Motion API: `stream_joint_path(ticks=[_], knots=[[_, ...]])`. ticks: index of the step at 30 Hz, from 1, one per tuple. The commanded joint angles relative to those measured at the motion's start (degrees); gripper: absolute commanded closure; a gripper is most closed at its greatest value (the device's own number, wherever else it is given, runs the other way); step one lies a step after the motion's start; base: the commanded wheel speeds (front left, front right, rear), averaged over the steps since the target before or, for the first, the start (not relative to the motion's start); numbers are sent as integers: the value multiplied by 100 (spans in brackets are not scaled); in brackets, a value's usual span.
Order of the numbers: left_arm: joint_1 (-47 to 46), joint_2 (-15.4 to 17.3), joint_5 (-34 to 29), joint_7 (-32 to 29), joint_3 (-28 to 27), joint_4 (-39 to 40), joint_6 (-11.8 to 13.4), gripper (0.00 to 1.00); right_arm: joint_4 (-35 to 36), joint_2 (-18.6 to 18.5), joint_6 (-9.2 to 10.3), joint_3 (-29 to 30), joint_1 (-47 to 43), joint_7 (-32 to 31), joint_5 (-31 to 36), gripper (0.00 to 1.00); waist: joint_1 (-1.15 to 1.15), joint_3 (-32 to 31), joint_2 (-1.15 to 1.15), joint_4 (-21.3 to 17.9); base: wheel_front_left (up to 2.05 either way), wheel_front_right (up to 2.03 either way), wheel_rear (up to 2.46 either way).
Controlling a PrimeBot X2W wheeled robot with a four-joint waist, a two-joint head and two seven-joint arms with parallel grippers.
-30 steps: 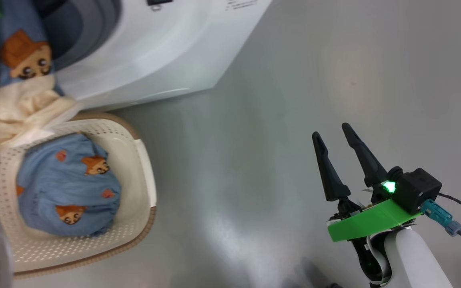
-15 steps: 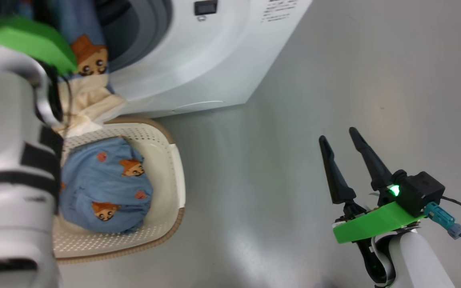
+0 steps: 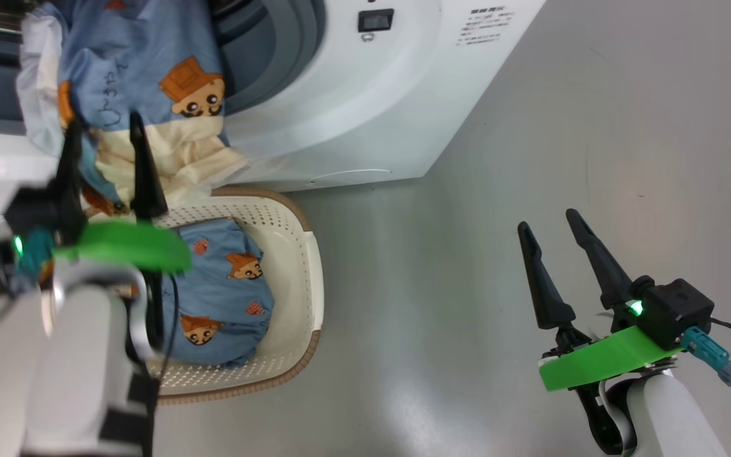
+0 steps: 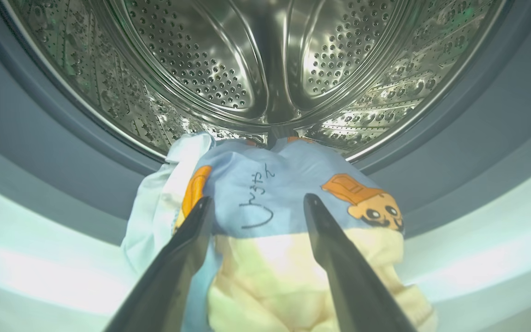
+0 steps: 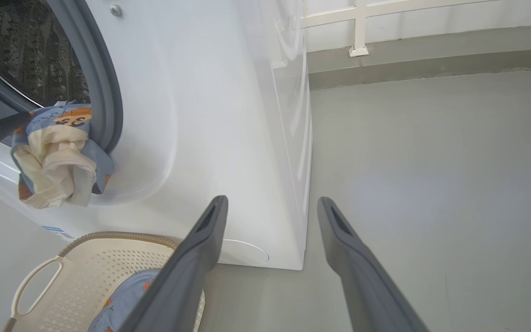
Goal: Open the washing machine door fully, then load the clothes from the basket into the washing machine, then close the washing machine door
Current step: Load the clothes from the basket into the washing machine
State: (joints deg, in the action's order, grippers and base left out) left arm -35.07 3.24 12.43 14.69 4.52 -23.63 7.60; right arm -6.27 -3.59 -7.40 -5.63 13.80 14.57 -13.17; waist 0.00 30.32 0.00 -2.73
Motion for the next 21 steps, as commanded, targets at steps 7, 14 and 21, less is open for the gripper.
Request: stream_joint_path(ticks=[7, 14, 21], knots=[[1657, 127, 149, 30, -164, 1702, 213, 0, 152, -62, -9, -152, -142, 43, 94, 0, 0, -30, 0, -10, 0, 0, 0], [2681, 172, 156, -24, -261, 2356, 408, 0, 209, -138, -9, -102, -186, 43, 128, 0, 0, -42, 0, -23, 0, 0, 0], [3127, 172, 197, -83, -224, 2492, 441, 0, 308, -166, -9, 8, -247, 43, 191, 0, 0, -100, 0, -53, 0, 0, 0]])
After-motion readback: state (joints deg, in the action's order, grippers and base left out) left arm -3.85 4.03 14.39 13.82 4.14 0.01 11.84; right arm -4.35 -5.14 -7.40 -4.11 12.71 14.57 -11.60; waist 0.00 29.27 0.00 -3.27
